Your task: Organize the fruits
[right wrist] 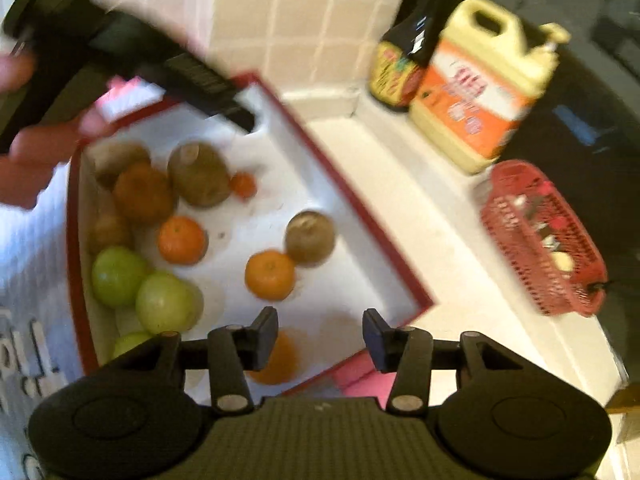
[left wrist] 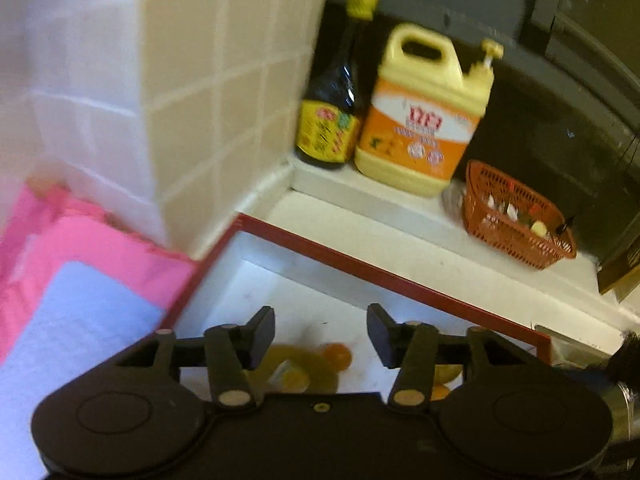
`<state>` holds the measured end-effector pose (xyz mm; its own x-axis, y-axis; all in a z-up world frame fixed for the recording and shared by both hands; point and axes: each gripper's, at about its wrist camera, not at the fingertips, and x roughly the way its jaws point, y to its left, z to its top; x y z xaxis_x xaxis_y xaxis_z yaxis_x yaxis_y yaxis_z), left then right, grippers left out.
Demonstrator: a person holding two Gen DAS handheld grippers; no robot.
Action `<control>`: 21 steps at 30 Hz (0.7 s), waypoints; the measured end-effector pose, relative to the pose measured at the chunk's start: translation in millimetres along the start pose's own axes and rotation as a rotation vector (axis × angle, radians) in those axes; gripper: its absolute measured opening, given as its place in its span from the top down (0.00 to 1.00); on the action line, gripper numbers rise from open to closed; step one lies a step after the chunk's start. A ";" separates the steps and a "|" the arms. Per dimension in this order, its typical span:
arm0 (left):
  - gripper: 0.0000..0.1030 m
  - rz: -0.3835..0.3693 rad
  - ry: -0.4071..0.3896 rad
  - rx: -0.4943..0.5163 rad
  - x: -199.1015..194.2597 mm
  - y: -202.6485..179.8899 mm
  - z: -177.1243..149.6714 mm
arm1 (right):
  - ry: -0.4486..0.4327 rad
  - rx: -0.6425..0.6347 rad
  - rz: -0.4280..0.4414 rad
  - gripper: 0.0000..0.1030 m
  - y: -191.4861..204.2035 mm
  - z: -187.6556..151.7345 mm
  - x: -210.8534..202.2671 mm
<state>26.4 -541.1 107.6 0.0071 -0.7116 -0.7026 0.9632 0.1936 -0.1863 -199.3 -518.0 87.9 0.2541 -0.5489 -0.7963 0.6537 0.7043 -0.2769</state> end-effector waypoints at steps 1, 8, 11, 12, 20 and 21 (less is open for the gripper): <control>0.38 0.009 -0.013 -0.006 -11.3 2.1 -3.7 | -0.027 0.005 -0.009 0.41 -2.1 -1.6 -10.3; 0.30 0.113 -0.109 -0.030 -98.6 17.9 -42.1 | -0.146 -0.032 -0.072 0.23 7.1 -3.5 -56.0; 0.23 0.219 -0.190 -0.039 -140.6 22.0 -59.4 | -0.226 -0.032 -0.042 0.14 19.3 1.7 -77.3; 0.22 0.269 -0.216 -0.035 -157.0 22.7 -66.1 | -0.254 -0.029 -0.029 0.09 24.3 3.9 -84.2; 0.22 0.408 -0.325 -0.175 -261.1 40.8 -123.7 | -0.430 0.052 0.237 0.00 75.9 20.2 -127.2; 0.21 0.423 -0.332 -0.181 -269.7 39.8 -132.1 | -0.433 0.067 0.247 0.00 80.1 20.6 -128.1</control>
<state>27.4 -252.2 199.0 0.4945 -0.7153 -0.4937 0.7971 0.5997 -0.0705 -164.8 -400.6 178.8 0.6702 -0.5155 -0.5339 0.5770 0.8144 -0.0619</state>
